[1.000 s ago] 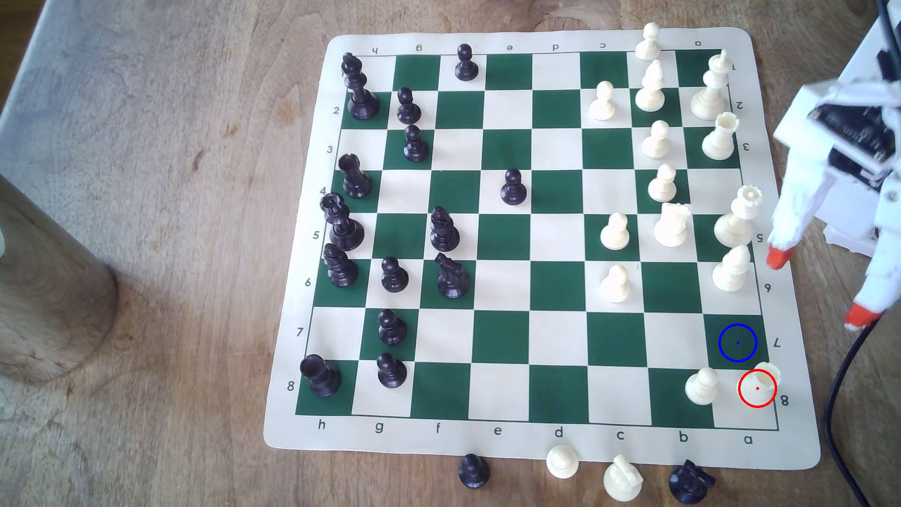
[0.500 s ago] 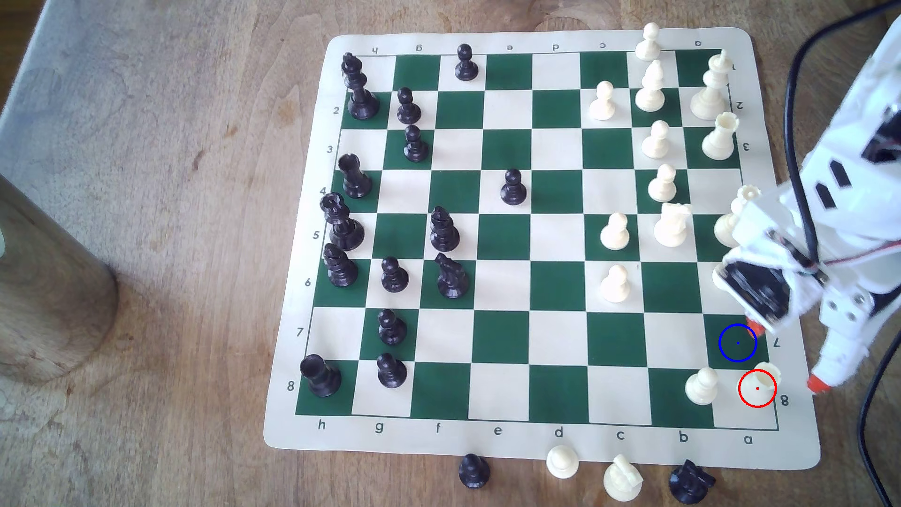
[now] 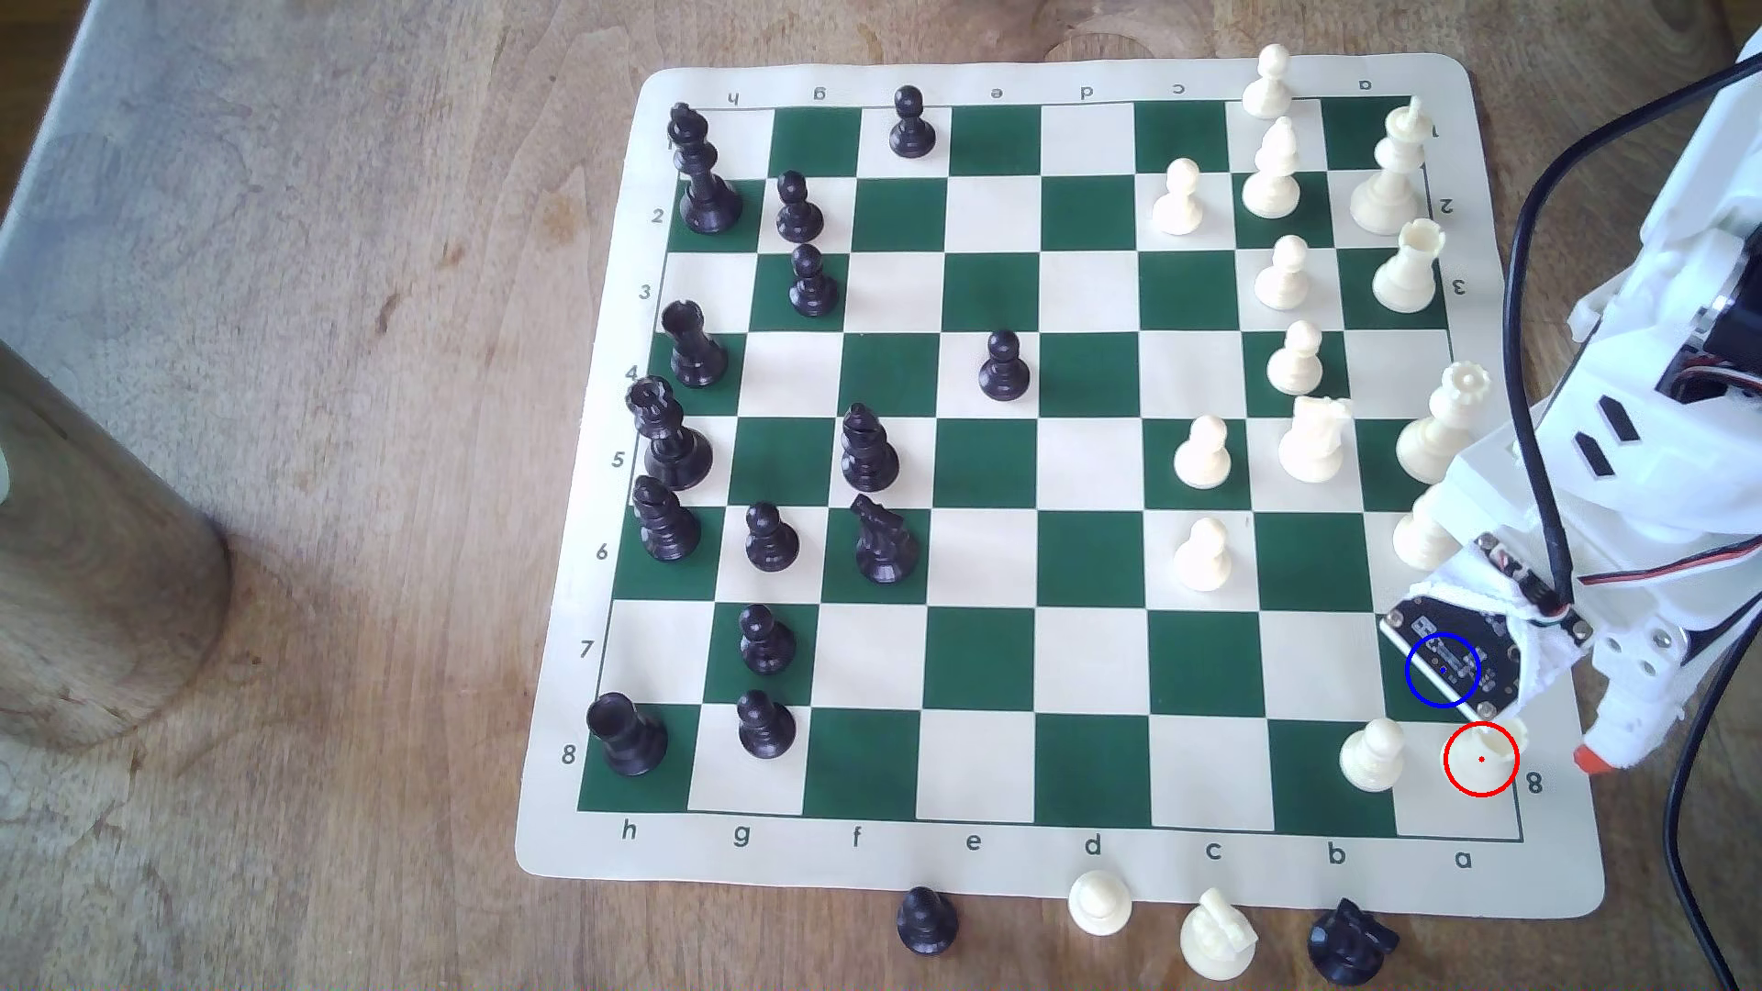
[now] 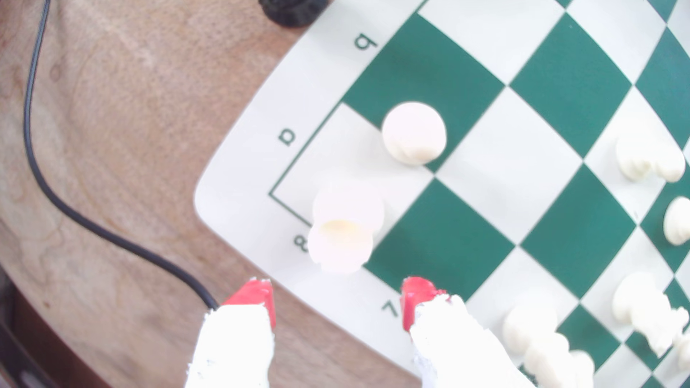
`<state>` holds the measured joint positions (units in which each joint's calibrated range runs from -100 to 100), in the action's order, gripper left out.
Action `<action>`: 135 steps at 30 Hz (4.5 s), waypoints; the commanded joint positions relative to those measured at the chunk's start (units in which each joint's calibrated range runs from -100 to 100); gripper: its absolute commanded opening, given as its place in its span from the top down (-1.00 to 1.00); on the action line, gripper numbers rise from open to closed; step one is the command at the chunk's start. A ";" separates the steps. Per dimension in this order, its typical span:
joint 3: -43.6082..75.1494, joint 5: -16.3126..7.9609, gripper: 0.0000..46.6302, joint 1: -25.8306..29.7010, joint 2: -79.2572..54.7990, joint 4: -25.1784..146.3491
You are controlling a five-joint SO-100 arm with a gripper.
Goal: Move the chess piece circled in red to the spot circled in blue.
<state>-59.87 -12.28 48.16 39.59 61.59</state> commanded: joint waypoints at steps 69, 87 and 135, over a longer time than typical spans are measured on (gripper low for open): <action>2.85 -5.18 0.99 -6.27 10.16 -8.69; -6.76 -2.20 0.99 -7.52 22.04 2.62; -7.31 -0.29 0.12 -5.88 5.74 -2.38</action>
<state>-69.00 -12.82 42.33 42.69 57.37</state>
